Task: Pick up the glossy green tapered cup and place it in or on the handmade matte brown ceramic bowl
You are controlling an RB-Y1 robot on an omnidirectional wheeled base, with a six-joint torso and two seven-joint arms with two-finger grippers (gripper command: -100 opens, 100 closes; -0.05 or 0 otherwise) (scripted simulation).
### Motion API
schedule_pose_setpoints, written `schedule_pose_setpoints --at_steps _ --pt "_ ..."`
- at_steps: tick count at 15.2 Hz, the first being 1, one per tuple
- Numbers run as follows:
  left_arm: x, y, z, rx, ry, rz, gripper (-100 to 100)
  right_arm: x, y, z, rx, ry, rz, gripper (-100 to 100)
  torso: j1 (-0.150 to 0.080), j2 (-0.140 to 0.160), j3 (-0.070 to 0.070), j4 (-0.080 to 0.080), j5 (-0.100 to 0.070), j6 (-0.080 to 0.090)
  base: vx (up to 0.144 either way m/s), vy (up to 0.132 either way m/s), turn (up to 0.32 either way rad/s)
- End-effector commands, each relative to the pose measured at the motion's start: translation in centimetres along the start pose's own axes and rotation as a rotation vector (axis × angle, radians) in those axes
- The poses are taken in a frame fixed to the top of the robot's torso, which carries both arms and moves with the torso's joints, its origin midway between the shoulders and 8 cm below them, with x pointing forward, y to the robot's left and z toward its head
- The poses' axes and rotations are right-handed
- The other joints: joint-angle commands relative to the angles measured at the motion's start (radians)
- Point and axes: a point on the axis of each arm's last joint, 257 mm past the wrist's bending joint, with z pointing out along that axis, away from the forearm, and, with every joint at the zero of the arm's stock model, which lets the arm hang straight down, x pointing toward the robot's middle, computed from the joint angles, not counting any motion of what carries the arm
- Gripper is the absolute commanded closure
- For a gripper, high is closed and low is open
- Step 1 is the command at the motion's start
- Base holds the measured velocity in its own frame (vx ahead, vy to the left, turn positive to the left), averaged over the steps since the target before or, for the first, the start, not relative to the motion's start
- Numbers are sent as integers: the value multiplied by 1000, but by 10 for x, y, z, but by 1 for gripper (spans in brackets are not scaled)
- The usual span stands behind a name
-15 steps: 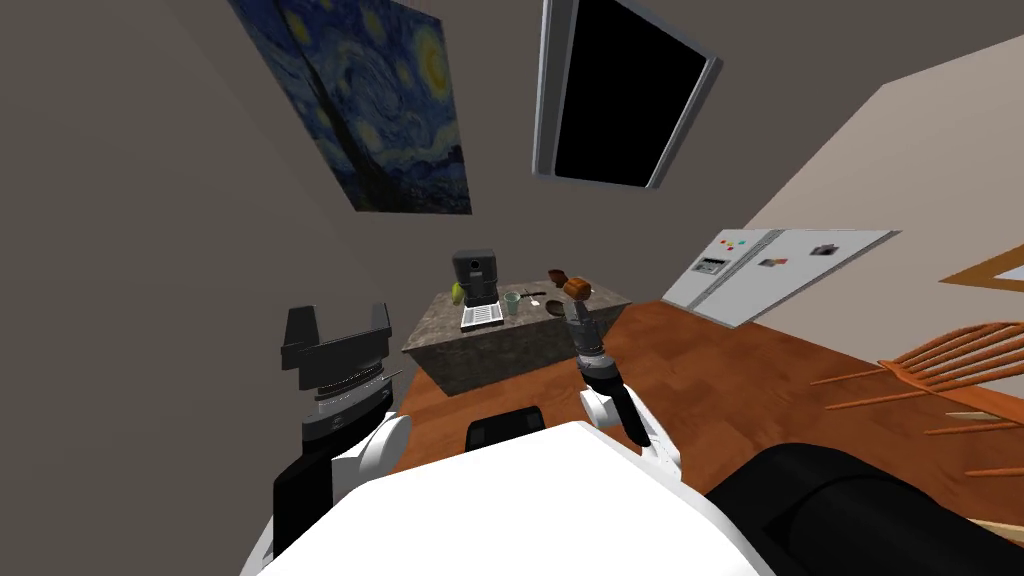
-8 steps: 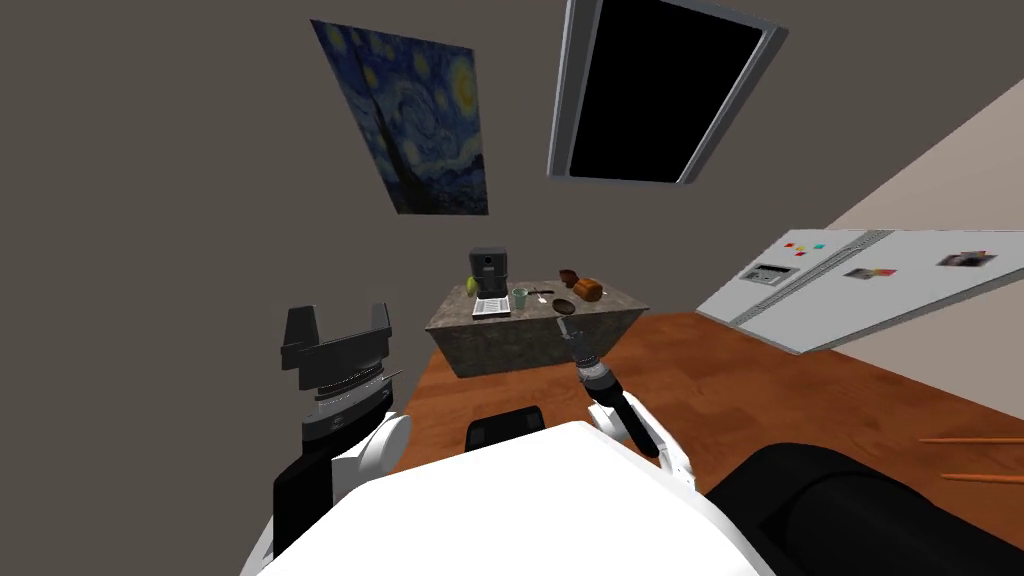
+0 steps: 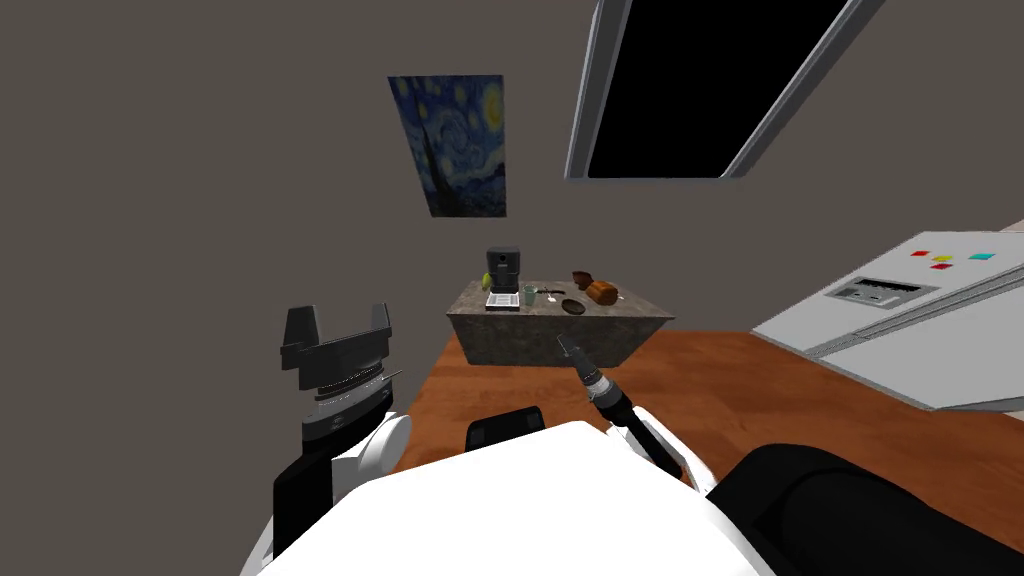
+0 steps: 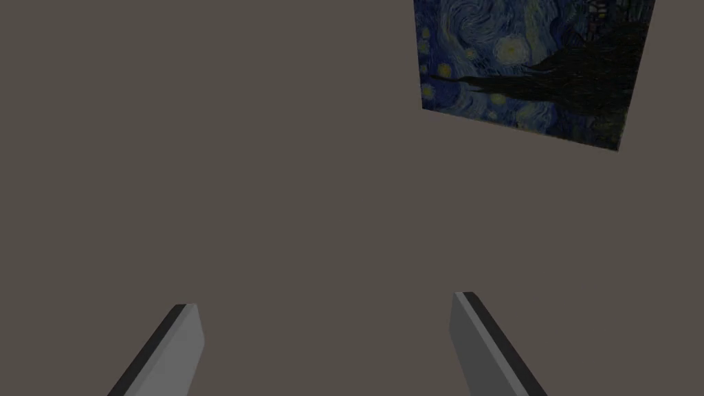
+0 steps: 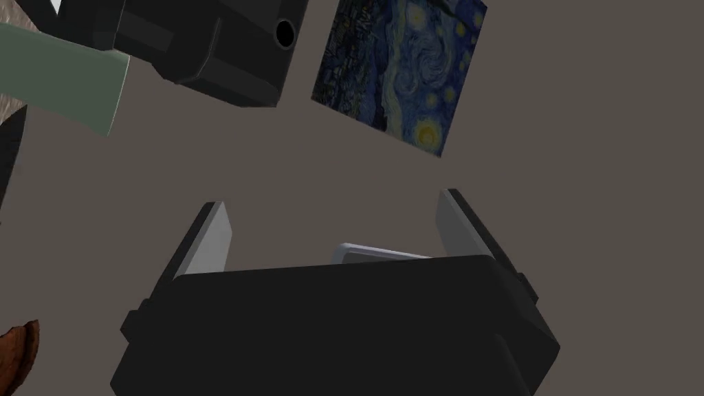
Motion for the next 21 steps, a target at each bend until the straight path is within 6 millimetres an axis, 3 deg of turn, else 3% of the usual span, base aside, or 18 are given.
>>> schedule_pose_setpoints --at_steps 1,3,4,6,7,9,10,11,12,14,15,17,18,20,21 --pt "0 0 0 0 0 0 0 20 -24 -21 70 74 -8 -100 0 0 0 0 0 0 -134 -22 390" --pt "0 0 0 0 0 0 0 21 -36 -28 97 98 -18 -100 0 0 0 0 0 0 -129 -22 295" --pt "0 0 0 0 0 0 0 33 -52 -49 151 150 -22 -100 0 -1 0 0 0 1 -116 -33 352" --pt "0 0 0 0 0 0 0 34 -60 -55 169 171 -32 -100 -2 -1 0 0 0 0 -116 -40 263" --pt "0 0 0 0 0 0 0 45 -78 -80 231 225 -37 -100 -2 -2 -1 0 0 1 -101 -25 370" --pt "0 0 0 0 0 0 0 44 -84 -86 246 246 -48 -100 -1 -2 -1 -1 0 0 -94 -20 255" --pt "0 0 0 0 0 0 0 53 -98 -113 304 310 -58 -100 -1 -3 -2 -1 0 1 -82 -21 331" --pt "0 0 0 0 0 0 0 52 -107 -121 327 325 -66 -100 -1 -4 -2 -1 0 0 -94 -24 404" --pt "0 0 0 0 0 0 0 60 -116 -146 379 369 -66 -100 -2 -4 -2 -1 0 0 -121 -17 450" --pt "0 0 0 0 0 0 0 56 -128 -161 411 406 -87 -100 -2 -2 -1 -1 0 0 -110 -30 345" --pt "0 0 0 0 0 0 0 62 -140 -194 479 458 -91 -100 -3 -3 -2 -1 0 0 -94 -32 408" --pt "0 0 0 0 0 0 0 56 -147 -204 498 491 -112 -100 -3 -4 -2 -1 0 -1 -78 -25 351" --pt "0 0 0 0 0 0 0 58 -156 -238 562 546 -119 -100 -3 -5 -3 -1 0 1 -80 -18 324" --pt "0 0 0 0 0 0 0 50 -163 -250 585 578 -140 -100 -3 -5 -3 -1 0 0 -72 -16 287" --pt "0 0 0 0 0 0 0 50 -168 -282 641 638 -151 -100 -3 -6 -3 -1 0 0 -63 -19 366"
